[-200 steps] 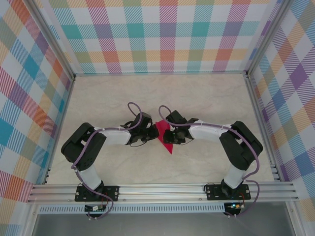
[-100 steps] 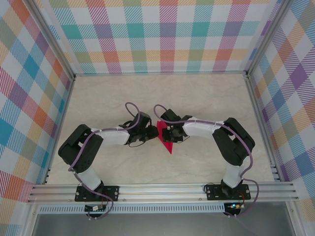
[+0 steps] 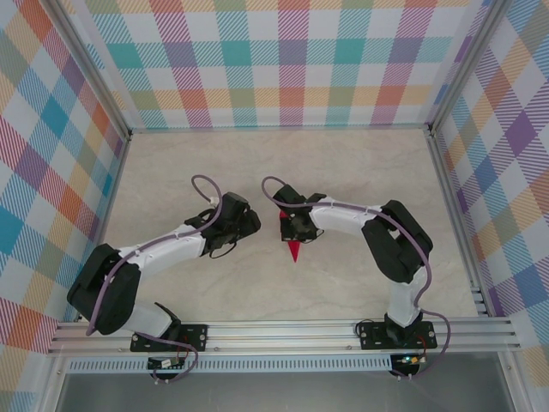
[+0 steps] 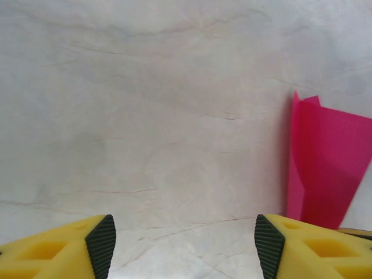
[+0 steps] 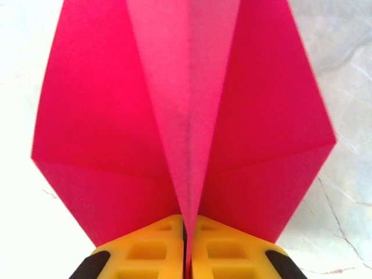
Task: Fold a paper plane with a square sheet of paper (pick it up from the middle)
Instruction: Move the paper plane to the center of the table.
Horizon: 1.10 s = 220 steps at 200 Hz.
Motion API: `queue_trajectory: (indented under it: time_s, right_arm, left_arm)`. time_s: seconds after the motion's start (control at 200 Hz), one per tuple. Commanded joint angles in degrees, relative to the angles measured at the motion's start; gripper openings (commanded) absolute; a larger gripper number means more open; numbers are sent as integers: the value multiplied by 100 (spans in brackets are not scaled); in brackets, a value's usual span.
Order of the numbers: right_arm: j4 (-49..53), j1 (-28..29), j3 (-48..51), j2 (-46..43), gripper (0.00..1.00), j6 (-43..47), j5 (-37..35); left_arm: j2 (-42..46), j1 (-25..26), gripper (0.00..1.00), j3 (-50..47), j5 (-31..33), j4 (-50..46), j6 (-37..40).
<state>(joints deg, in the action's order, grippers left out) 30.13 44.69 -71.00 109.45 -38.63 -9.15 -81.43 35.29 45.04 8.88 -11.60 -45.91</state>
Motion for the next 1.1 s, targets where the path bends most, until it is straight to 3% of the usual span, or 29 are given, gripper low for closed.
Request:
queue_trajectory:
  time_s: [0.0, 0.255, 0.465, 0.68, 1.095]
  right_arm:
    - [212, 40, -255, 297, 9, -117, -201]
    - [336, 44, -213, 452, 14, -243, -236]
    - [434, 30, -385, 345, 11, -155, -332]
    - [491, -129, -1022, 406, 10, 133, -454]
    - [679, -541, -2638, 1598, 12, 674, -171]
  left_arm:
    - [205, -127, 73, -143, 432, -379, -43]
    - [290, -189, 81, -239, 444, -673, -49]
    - [282, -224, 85, -242, 439, -721, -35]
    - [414, -312, 89, -253, 624, -973, 16]
    - [1005, -751, 97, -241, 909, -1389, 393]
